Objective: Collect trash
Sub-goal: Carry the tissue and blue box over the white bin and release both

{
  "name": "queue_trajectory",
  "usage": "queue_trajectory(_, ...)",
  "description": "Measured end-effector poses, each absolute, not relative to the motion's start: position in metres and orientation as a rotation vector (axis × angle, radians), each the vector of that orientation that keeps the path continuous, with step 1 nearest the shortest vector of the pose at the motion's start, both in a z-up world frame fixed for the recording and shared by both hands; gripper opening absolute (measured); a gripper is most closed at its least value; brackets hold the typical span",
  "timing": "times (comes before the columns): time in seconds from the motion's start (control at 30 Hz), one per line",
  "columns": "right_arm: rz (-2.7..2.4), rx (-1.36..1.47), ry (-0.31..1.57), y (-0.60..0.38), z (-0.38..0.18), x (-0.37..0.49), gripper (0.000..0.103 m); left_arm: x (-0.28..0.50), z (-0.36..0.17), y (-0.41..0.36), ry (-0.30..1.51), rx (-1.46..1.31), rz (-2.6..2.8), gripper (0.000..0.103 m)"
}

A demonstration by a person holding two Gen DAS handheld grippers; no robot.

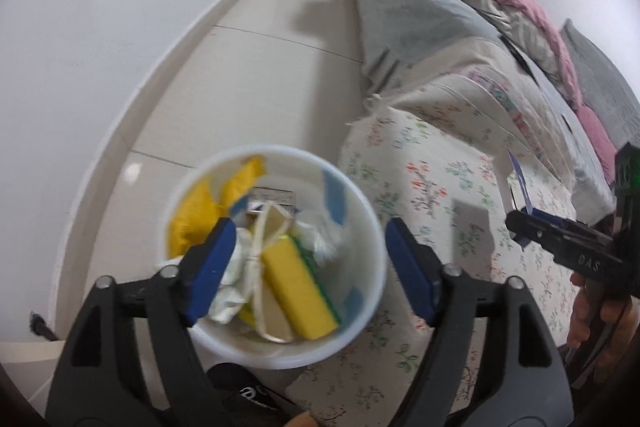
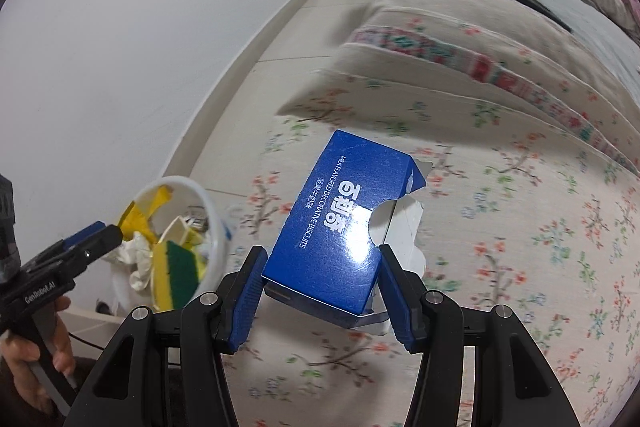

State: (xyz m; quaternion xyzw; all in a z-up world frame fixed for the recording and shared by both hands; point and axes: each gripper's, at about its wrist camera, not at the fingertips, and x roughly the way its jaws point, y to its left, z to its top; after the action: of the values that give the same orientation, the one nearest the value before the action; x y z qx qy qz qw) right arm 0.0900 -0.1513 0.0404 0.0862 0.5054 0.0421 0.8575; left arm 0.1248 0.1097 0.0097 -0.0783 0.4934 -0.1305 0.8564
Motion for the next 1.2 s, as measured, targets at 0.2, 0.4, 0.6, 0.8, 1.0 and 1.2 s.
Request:
queue_trajectory(0.2, 0.159, 0.173, 1.075, -0.121, 0.036, 0.097, 0.056, 0.121, 0.008, 0.142, 1.048, -0.116, -0.09, 0.096)
queue_trajectory(0.4, 0.266, 0.131, 1.096, -0.076, 0.027, 0.102, 0.056, 0.109, 0.009, 0.182, 1.045, -0.15, 0.019, 0.099)
queue_trajectory(0.6, 0.361, 0.129, 1.109, -0.038, 0.018, 0.105, 0.057, 0.096, 0.006, 0.203, 1.046, -0.215, 0.055, 0.1)
queue_trajectory(0.8, 0.408, 0.141, 1.114, -0.013, 0.009, 0.114, 0.059, 0.088, 0.004, 0.208, 1.052, -0.259, 0.066, 0.101)
queue_trajectory(1.0, 0.44, 0.224, 1.094, -0.015, 0.004, 0.121, 0.084, 0.088, 0.007, 0.208, 1.037, -0.265, 0.06, 0.102)
queue_trajectory(1.2, 0.386, 0.224, 1.078, -0.042, 0.015, 0.115, 0.084, 0.087, 0.009, 0.204, 1.031, -0.253, 0.036, 0.102)
